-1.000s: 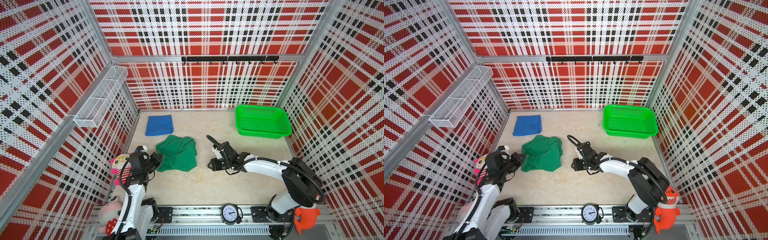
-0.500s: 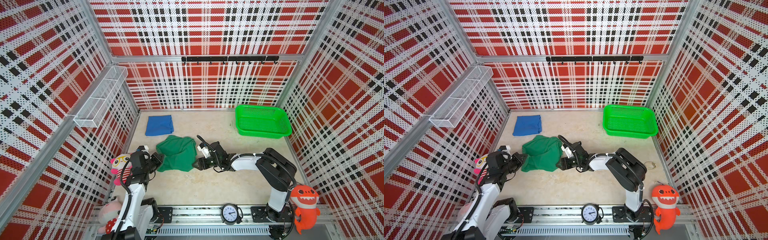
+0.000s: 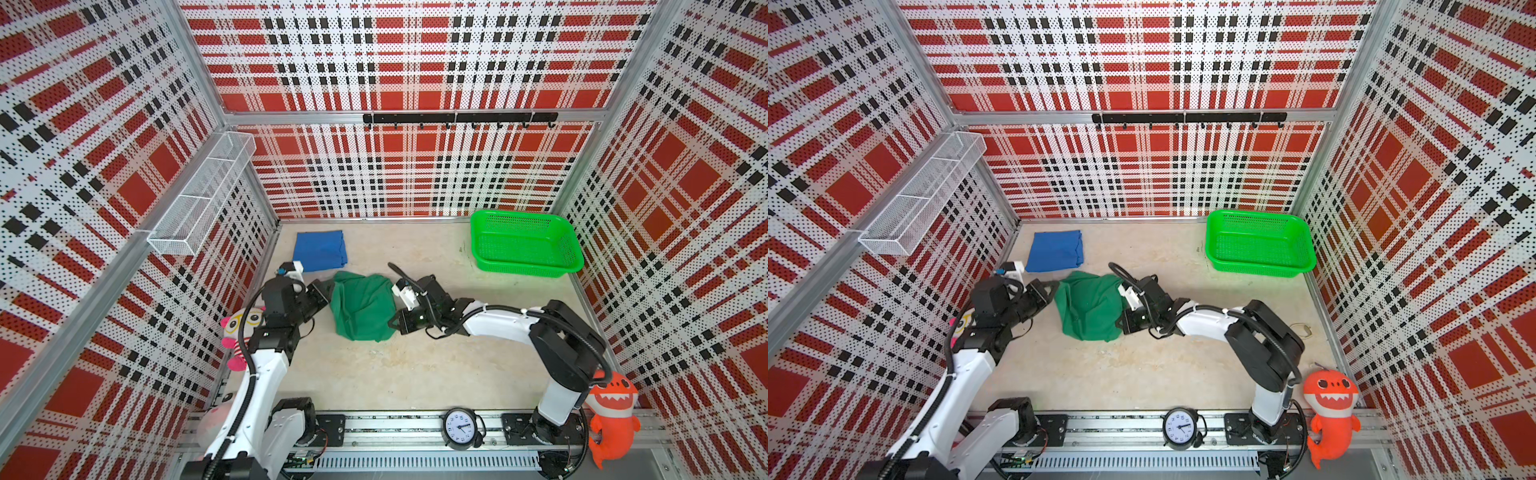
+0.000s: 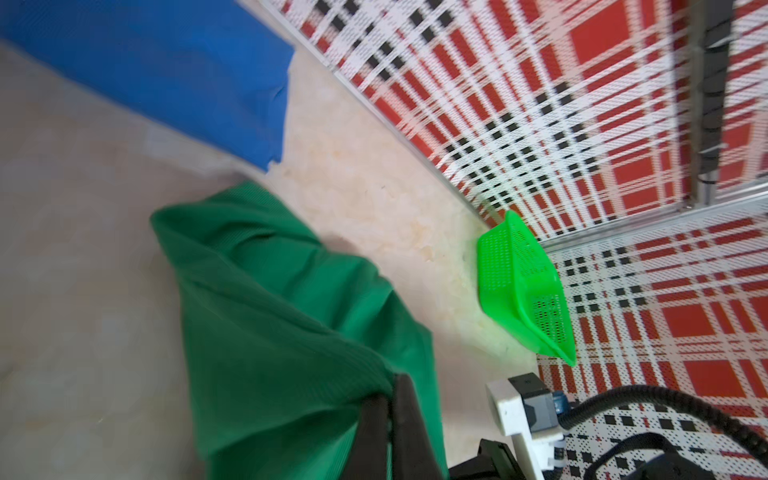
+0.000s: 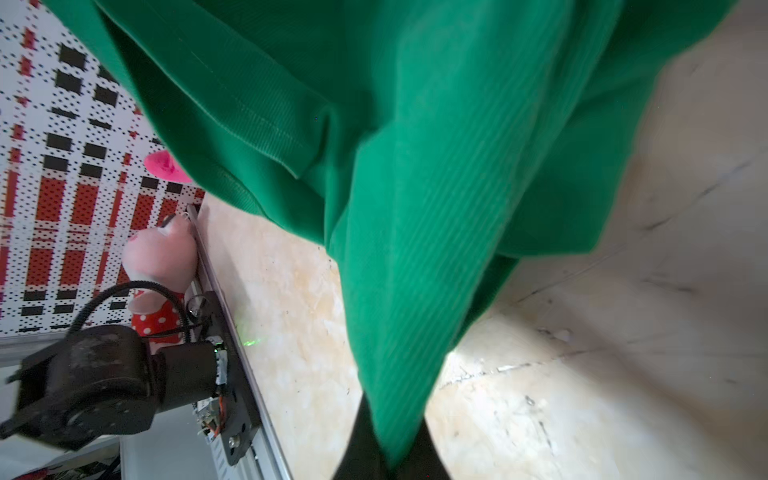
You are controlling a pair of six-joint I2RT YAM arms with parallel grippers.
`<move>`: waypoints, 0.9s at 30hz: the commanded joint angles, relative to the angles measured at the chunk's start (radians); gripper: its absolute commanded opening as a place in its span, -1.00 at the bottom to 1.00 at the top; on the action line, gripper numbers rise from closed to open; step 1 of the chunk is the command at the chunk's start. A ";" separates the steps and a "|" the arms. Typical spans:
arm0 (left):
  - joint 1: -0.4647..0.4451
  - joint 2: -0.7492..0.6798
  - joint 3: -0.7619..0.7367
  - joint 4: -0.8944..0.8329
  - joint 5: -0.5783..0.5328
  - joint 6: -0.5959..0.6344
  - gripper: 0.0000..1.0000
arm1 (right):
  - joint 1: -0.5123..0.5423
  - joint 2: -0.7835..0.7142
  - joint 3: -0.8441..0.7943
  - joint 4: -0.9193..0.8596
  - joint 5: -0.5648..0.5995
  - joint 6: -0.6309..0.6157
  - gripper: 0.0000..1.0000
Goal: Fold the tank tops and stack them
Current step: 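Lift the green tank top high by its hem with both grippers, then swing the tank top away from the robot and lay its far edge down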
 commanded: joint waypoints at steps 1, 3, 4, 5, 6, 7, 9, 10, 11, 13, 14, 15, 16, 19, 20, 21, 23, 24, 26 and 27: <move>-0.048 0.045 0.181 0.031 -0.036 0.034 -1.00 | -0.078 -0.100 0.132 -0.254 0.042 -0.089 -1.00; -0.062 0.092 0.301 0.029 -0.038 0.055 -1.00 | -0.116 -0.126 0.202 -0.340 0.055 -0.129 -1.00; -0.065 0.119 0.365 0.025 -0.038 0.065 -1.00 | -0.136 -0.135 0.247 -0.389 0.065 -0.155 -1.00; -0.069 0.141 0.419 0.020 -0.038 0.076 -1.00 | -0.150 -0.143 0.287 -0.430 0.076 -0.177 -1.00; -0.073 0.166 0.481 0.013 -0.038 0.087 -1.00 | -0.167 -0.151 0.334 -0.478 0.094 -0.202 -1.00; -0.076 0.188 0.542 0.006 -0.038 0.096 -1.00 | -0.181 -0.161 0.378 -0.516 0.117 -0.229 -1.00; -0.083 0.218 0.647 -0.007 -0.040 0.110 -1.00 | -0.202 -0.187 0.454 -0.587 0.146 -0.267 -1.00; -0.085 0.226 0.700 -0.018 -0.046 0.119 -1.00 | -0.212 -0.203 0.494 -0.617 0.154 -0.283 -1.00; -0.087 0.230 0.742 -0.028 -0.052 0.127 -1.00 | -0.221 -0.218 0.523 -0.642 0.159 -0.295 -1.00; -0.091 0.230 0.825 -0.058 -0.072 0.147 -1.00 | -0.240 -0.255 0.580 -0.693 0.169 -0.314 -1.00; -0.090 0.228 0.856 -0.073 -0.081 0.157 -1.00 | -0.251 -0.272 0.599 -0.710 0.165 -0.321 -1.00; -0.090 0.224 0.888 -0.094 -0.090 0.168 -1.00 | -0.265 -0.292 0.618 -0.726 0.158 -0.328 -1.00; -0.090 0.219 0.919 -0.114 -0.102 0.179 -1.00 | -0.281 -0.314 0.632 -0.737 0.145 -0.330 -1.00; -0.090 0.196 0.974 -0.161 -0.130 0.200 -1.00 | -0.334 -0.372 0.663 -0.749 0.100 -0.331 -1.00; -0.090 0.186 0.974 -0.163 -0.134 0.199 -1.00 | -0.352 -0.386 0.668 -0.751 0.085 -0.329 -1.00; -0.090 0.172 0.963 -0.161 -0.138 0.195 -1.00 | -0.374 -0.402 0.666 -0.748 0.067 -0.327 -1.00; -0.088 0.150 0.918 -0.150 -0.146 0.188 -1.00 | -0.417 -0.420 0.655 -0.733 0.023 -0.315 -1.00; -0.088 0.141 0.878 -0.133 -0.149 0.181 -1.00 | -0.433 -0.422 0.644 -0.723 -0.003 -0.308 -1.00; -0.087 0.139 0.790 -0.089 -0.136 0.157 -1.00 | -0.468 -0.406 0.617 -0.699 -0.071 -0.297 -1.00; -0.085 0.150 0.742 -0.059 -0.123 0.144 -1.00 | -0.490 -0.381 0.607 -0.687 -0.118 -0.295 -1.00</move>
